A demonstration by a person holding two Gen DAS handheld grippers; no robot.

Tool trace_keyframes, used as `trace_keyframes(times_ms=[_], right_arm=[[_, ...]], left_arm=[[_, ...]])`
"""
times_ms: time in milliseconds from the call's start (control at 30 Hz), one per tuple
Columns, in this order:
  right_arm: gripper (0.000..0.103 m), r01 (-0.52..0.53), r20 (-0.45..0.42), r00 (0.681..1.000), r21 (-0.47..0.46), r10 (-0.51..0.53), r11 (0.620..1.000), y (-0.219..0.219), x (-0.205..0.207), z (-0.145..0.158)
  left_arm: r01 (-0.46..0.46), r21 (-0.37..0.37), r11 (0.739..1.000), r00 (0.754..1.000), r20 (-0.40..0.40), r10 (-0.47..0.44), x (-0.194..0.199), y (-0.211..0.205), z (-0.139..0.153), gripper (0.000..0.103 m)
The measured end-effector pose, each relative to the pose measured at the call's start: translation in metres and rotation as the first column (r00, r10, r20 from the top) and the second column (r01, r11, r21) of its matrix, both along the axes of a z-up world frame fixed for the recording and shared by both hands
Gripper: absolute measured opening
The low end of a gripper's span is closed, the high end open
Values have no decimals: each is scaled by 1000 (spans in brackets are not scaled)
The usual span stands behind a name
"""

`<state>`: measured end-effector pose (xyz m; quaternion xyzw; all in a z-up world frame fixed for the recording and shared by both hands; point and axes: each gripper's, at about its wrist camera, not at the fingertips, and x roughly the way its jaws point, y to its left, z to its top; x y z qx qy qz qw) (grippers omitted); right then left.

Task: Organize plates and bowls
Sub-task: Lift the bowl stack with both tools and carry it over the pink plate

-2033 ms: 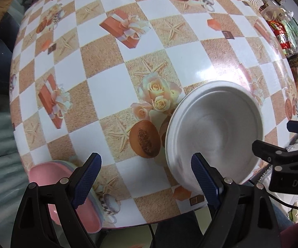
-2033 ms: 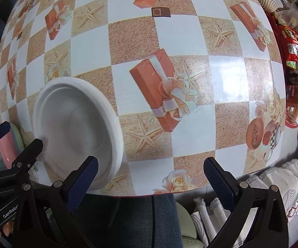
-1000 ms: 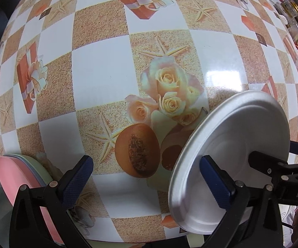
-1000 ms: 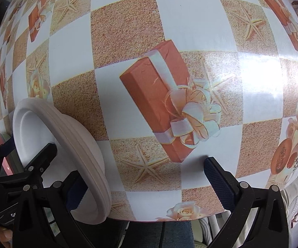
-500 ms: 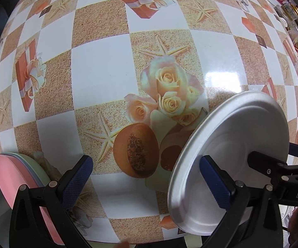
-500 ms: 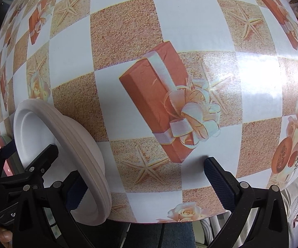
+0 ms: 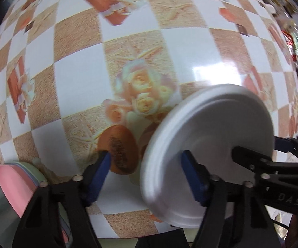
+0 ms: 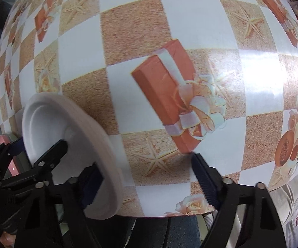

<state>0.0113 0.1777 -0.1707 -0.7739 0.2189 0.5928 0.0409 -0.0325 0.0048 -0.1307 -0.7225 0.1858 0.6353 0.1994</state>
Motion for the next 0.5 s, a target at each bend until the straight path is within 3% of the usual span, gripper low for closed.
trace_keyframes(times_ms=[33,67,133,300,500], right_arm=[[60,-7,-10,1000,-15,7,1000,-2,-1,2],[42,-7,-21,1000,-44,6,999,-4,-2,4],[25,14,-16,1000,-118,-16,993,-8,-1,2],[25,-22,-7,1000,-98,22,995,-21,-1,6],[25,-68,2,998,-110,68,992,-50,-9,7]], left_arm=[[6,5,1000,1000,2,-6,1,1,0,62],[13,13,1000,1000,5,-13,1,4,1,54],[27,30,999,1000,15,-28,3,8,2,44],[48,21,999,999,8,-48,10,11,4,39],[-22,6,1000,1000,14,22,9,-24,0,39]])
